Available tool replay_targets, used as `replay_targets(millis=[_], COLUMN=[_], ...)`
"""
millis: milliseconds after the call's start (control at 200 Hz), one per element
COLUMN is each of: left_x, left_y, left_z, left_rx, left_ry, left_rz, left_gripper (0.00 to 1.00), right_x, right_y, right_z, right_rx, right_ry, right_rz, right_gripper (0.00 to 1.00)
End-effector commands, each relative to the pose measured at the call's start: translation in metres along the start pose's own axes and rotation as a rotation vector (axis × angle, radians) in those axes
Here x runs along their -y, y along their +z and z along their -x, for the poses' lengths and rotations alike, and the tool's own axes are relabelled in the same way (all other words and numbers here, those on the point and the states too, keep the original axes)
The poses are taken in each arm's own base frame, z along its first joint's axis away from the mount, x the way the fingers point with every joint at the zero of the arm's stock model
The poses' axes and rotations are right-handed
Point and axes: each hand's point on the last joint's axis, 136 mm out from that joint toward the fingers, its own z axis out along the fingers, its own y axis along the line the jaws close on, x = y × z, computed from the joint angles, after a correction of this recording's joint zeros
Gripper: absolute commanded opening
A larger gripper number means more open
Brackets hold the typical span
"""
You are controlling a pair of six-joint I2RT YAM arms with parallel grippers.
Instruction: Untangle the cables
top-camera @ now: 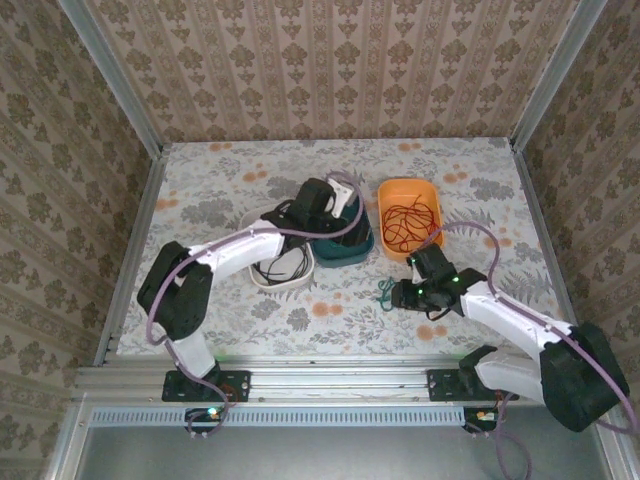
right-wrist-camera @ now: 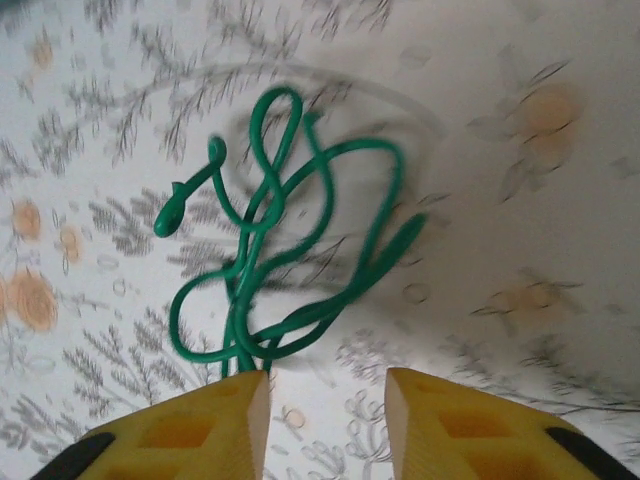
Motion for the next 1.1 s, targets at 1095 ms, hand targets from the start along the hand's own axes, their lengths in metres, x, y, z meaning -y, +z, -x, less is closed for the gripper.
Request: replay_targets(millis=[1095], left_x=[0.112], left_y=[0.029], left_z=[-0.118], left_rx=[-0.338], left_ry=[0.474], left_rz=[-0.214], left_gripper=[0.89], right_x=[0.022], right_y=[0.007], right_z=[0.025], right_rx=[-0.012], right_ry=[0.081], right_rz=[-0.139], right_gripper=[0.39])
